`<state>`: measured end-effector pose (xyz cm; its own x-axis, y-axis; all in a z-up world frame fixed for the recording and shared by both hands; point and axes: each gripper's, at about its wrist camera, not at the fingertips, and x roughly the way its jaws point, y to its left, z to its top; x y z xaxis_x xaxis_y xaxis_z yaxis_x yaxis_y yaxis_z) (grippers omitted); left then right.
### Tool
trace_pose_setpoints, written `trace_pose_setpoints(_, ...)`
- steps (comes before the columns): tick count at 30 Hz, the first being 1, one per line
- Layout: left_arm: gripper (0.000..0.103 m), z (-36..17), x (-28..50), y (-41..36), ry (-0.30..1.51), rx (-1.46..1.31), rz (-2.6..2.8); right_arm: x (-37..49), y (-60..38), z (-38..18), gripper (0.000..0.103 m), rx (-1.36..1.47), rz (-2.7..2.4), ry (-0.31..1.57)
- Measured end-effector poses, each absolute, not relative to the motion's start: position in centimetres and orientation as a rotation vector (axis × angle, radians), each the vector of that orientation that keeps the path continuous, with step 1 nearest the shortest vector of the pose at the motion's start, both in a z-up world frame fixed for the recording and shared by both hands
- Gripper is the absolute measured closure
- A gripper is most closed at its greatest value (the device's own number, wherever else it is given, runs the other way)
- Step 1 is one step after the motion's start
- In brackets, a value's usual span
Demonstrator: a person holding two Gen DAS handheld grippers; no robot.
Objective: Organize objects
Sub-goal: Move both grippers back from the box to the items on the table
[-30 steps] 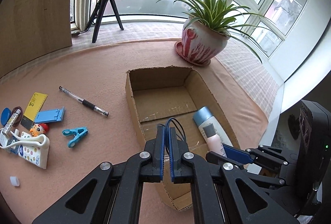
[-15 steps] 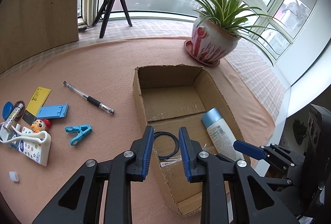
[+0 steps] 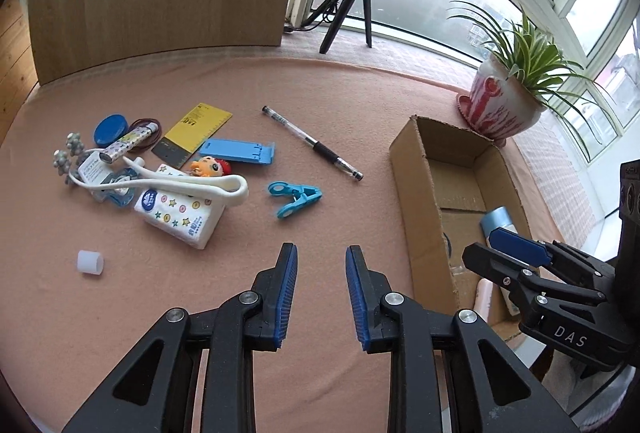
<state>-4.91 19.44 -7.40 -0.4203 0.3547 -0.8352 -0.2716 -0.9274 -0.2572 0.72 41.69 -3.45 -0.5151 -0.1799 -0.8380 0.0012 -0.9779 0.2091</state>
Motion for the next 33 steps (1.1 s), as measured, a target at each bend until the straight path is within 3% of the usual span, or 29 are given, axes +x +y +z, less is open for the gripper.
trace_pose_setpoints(8, 0.076, -8.4, -5.4, 10.2, -0.207, -1.493, 2.452, -2.2, 35.6, -3.2, 0.057, 1.456, -2.532, -0.155)
trace_pose_setpoints(18, 0.075, -10.4, -8.0, 1.3, -0.302, -1.558, 2.444, -6.6, 30.3, -4.4, 0.057, 1.543, -2.44, -0.244)
trace_pose_setpoints(22, 0.075, -11.7, -9.6, 0.5, -0.322, -1.571, 2.407, -8.8, 29.2, -5.0, 0.057, 1.588, -2.475, -0.253)
trace_pose_setpoints(31, 0.076, -13.5, -12.8, 2.8, -0.267, -1.574, 2.322, -10.2, 30.3, -7.7, 0.058, 1.699, -2.396, -0.514)
trace_pose_setpoints(33, 0.076, -13.8, -13.5, 3.5, -0.263, -1.576, 2.306, -10.0, 30.3, -7.9, 0.063, 1.703, -2.379, -0.53)
